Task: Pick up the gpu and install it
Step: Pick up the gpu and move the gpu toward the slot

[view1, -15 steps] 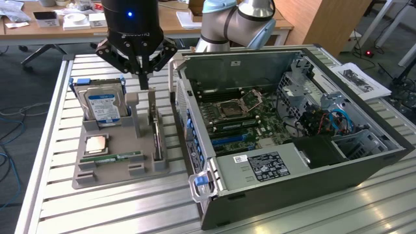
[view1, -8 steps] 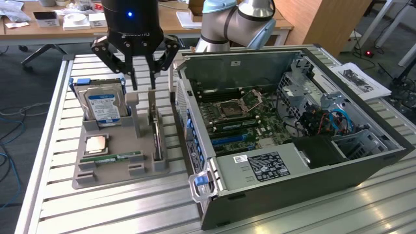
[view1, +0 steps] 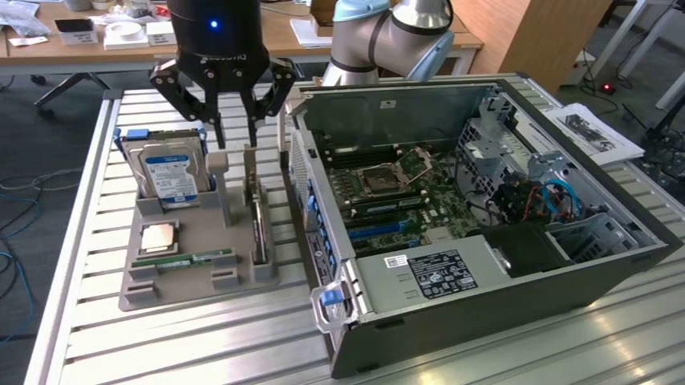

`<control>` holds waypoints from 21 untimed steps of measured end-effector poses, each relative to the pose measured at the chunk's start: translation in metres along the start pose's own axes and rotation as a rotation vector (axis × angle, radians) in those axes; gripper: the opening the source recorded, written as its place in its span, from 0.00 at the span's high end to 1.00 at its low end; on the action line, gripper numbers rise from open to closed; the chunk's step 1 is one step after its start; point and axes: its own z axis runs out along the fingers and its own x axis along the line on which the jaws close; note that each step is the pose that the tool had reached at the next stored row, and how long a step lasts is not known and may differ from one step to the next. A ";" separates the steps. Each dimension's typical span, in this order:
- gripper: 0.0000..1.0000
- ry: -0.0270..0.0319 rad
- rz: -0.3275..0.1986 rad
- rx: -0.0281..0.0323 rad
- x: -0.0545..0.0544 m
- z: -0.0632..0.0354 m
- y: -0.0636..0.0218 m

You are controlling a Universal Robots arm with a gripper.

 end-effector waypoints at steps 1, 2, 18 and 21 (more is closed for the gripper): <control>0.58 0.0001 0.000 0.0001 0.000 0.0006 0.0000; 0.58 0.0001 0.000 0.0001 0.000 0.0013 -0.0001; 0.58 0.0001 0.000 0.0001 0.000 0.0175 -0.0008; 0.58 0.0001 0.000 0.0001 0.000 0.0211 -0.0010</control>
